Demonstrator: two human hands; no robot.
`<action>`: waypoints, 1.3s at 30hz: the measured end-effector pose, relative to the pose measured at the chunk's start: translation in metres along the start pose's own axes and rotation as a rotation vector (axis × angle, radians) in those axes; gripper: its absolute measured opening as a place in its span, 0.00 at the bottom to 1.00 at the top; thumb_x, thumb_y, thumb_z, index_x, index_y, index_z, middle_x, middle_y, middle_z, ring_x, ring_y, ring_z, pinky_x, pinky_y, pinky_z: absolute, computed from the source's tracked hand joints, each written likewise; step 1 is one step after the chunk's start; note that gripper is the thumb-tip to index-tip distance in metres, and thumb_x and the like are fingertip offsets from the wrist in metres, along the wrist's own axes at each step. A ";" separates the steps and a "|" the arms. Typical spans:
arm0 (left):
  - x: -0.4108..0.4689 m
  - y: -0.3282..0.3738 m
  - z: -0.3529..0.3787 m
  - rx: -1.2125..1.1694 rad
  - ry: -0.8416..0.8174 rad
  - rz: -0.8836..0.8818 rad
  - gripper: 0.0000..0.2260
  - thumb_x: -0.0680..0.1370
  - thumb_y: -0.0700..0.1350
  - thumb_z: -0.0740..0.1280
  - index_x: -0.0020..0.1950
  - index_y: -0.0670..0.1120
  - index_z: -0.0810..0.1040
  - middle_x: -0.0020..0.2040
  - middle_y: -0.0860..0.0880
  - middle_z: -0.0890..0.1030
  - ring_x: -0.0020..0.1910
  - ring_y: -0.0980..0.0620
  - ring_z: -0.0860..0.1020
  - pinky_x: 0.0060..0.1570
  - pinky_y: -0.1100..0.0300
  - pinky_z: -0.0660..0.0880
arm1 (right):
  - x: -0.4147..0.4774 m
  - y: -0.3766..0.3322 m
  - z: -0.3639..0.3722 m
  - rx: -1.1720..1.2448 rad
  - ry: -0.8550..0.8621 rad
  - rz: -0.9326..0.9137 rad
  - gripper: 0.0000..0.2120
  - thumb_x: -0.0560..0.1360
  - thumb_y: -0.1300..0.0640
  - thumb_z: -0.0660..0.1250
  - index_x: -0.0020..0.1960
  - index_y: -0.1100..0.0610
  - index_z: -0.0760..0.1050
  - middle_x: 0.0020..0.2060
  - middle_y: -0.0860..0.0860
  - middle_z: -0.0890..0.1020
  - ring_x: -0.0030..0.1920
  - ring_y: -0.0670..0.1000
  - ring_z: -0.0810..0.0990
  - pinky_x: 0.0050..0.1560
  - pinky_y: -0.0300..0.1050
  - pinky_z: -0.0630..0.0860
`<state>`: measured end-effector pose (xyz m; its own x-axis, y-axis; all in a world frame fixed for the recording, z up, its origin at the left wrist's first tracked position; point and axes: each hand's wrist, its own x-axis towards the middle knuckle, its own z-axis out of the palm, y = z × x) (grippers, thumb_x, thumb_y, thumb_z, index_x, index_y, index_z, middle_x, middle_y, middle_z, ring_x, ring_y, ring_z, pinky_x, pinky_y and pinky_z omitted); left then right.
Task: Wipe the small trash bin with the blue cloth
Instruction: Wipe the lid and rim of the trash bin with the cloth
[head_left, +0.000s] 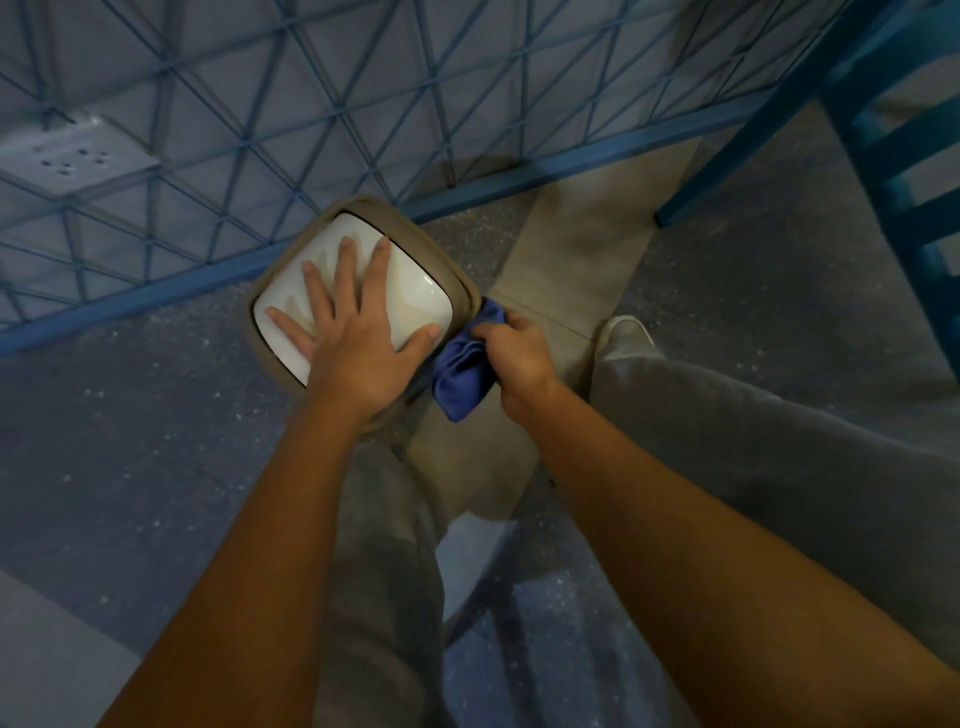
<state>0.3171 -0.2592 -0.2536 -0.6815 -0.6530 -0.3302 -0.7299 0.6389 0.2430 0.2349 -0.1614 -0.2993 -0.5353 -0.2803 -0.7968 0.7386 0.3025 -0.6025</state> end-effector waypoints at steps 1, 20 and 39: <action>0.000 -0.001 -0.001 -0.011 -0.004 0.005 0.38 0.73 0.60 0.63 0.75 0.57 0.42 0.77 0.51 0.40 0.75 0.41 0.38 0.66 0.31 0.35 | 0.001 -0.002 -0.003 0.025 -0.024 0.021 0.13 0.75 0.66 0.61 0.59 0.63 0.73 0.45 0.57 0.79 0.43 0.53 0.77 0.49 0.48 0.76; -0.013 -0.004 -0.014 0.007 -0.157 0.136 0.42 0.70 0.62 0.60 0.76 0.51 0.40 0.77 0.50 0.46 0.75 0.43 0.37 0.68 0.37 0.33 | -0.048 0.072 0.007 0.034 -0.345 0.319 0.08 0.72 0.69 0.60 0.48 0.59 0.70 0.41 0.55 0.76 0.43 0.53 0.76 0.51 0.49 0.76; -0.003 -0.013 0.008 0.130 0.090 0.059 0.27 0.75 0.63 0.45 0.74 0.59 0.53 0.78 0.52 0.50 0.76 0.42 0.41 0.69 0.38 0.34 | -0.006 -0.035 -0.013 -1.216 -0.118 -0.740 0.29 0.73 0.57 0.67 0.71 0.58 0.61 0.63 0.60 0.64 0.59 0.58 0.69 0.59 0.45 0.68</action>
<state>0.3290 -0.2624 -0.2632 -0.7292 -0.6431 -0.2340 -0.6796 0.7207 0.1371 0.2074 -0.1587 -0.2738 -0.5543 -0.7703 -0.3153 -0.5278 0.6182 -0.5824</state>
